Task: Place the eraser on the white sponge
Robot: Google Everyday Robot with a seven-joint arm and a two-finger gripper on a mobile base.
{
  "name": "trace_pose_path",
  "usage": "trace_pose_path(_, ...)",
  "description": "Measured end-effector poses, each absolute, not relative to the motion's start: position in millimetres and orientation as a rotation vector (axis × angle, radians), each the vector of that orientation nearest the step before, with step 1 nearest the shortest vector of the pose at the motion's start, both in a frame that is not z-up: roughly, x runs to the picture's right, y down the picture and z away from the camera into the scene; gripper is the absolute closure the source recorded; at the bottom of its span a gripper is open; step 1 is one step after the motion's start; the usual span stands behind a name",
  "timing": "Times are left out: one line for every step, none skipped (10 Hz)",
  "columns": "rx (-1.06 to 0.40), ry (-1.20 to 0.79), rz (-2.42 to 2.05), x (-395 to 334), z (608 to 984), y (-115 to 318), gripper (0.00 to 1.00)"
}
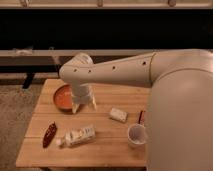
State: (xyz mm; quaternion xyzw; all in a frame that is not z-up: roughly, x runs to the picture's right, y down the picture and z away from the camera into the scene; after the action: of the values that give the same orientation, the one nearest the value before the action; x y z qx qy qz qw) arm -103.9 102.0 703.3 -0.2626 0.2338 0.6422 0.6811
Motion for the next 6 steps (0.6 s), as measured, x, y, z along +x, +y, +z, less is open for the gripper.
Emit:
trace_pose_path(-0.589, 0.525, 1.442, -103, 704, 102, 0.35)
trace_pose_path(-0.587, 0.525, 1.452, -102, 704, 103, 0.35)
trace_pose_path(-0.572, 0.535, 1.483, -89, 708, 100, 0.35)
trace_pose_path(-0.550, 0.545, 1.511, -69, 713, 96, 0.35)
trace_pose_path(-0.539, 0.555, 1.545, -48, 715, 96, 0.35)
trace_pose_path(-0.521, 0.568, 1.583, -19, 718, 97, 0.35)
